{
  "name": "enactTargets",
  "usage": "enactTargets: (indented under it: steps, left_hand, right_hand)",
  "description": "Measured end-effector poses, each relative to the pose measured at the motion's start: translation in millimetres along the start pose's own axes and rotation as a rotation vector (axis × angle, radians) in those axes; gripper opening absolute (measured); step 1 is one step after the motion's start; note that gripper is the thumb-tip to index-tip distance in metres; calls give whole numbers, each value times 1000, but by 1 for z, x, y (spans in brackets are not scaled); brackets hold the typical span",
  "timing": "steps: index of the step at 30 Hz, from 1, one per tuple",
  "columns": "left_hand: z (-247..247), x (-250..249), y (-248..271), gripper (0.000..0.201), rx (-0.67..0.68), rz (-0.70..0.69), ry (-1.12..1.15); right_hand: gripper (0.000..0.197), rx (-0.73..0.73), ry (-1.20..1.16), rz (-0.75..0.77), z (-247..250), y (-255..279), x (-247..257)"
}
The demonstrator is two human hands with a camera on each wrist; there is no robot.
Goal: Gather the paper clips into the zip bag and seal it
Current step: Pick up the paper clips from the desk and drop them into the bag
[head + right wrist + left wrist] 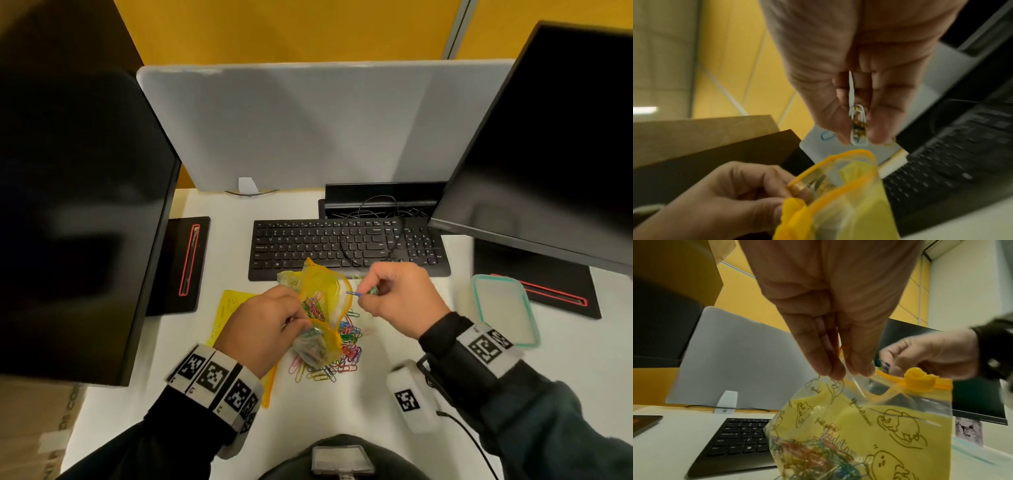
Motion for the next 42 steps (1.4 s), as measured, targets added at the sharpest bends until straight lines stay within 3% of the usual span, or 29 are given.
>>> enactTargets:
  steps: [4,8,12,15,17,19,20,22,23,25,28,34,42]
  left_hand:
    - [-3,-8,-3,21,32,-36,2]
    - [-7,-11,-2,23,54,-47,-21]
    - [-4,-8,-1,23,43,-28,-1]
    - [-1,-5,0,19,11,-19,17]
    - [2,-2,2,18,-15,-2,21]
    - [5,3,3,19,-43,21,26]
    - [7,6,3,20,-57,29,26]
    - [10,9,5,18,-77,42,34]
    - [11,10,6,15,-80,48,35]
    - [11,11,8,9,-78,55,21]
    - [7,11,10,8,-68,64,30]
    - [-1,7,7,10,-32,33,43]
    - [-3,6,2,6,-22,15,-4]
  right_hand:
    - [11,228,389,112,-11,-6,34]
    - [15,294,425,109,-25,-12,42]
    - [12,202,283,153,-24,-14,45]
    - [11,-17,81,151,-14,-17,35]
    - [17,-154,-58,88,-10,-18,13]
    - [18,-139,-58,-45,-15,-16,-17]
    - [24,-53,14,-143,-23,-12,-32]
    - [71,219,252,-278,-46,0,-61]
    - [92,336,352,-286,-58,7,-70]
    - [108,415,463,-236,-74,15,-80]
    - [100,371,516,-182,-83,10,-84]
    - [31,306,542,-87,-85,-6,-73]
    - [27,295,590,-122,-77,0,-74]
Point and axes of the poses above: each hand's wrist, its own y-axis away from the middle knuckle, its own z-axis out of the back of the hand, x = y × z, the point moved 2 cm from there along -y, towards the middle knuckle
